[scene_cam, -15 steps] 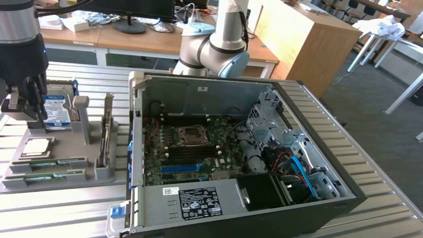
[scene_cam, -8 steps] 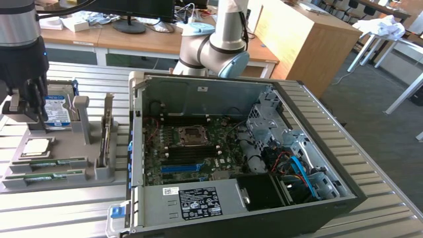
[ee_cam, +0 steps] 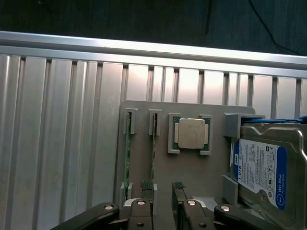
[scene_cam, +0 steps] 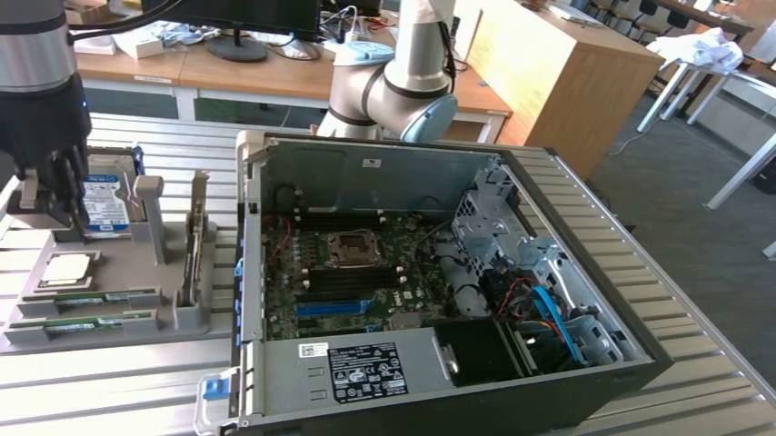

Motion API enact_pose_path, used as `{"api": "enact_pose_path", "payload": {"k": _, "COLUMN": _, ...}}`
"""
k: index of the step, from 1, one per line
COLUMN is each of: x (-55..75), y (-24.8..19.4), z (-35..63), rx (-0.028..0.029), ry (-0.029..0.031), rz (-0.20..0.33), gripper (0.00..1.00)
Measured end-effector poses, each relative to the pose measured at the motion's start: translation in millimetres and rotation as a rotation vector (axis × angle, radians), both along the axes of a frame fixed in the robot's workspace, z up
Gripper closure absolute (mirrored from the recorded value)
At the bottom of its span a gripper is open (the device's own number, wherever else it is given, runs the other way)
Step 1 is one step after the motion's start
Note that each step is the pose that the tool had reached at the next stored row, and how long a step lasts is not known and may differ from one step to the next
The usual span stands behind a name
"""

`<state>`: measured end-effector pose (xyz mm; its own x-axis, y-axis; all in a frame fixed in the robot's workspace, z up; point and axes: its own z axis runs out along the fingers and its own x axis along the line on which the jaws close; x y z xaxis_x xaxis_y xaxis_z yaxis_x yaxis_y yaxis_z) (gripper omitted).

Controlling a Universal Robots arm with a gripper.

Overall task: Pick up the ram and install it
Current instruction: 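Pick up the ram and move it above insertion slot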

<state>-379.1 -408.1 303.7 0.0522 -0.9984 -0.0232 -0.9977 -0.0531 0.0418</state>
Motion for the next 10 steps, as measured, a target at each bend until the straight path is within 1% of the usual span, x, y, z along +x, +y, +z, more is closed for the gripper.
{"api": "enact_pose_path", "payload": {"k": 10, "x": 0.0, "y": 0.0, "z": -6.0, "rx": 0.0000, "ry": 0.0001, "rz": 0.000, "gripper": 0.70}}
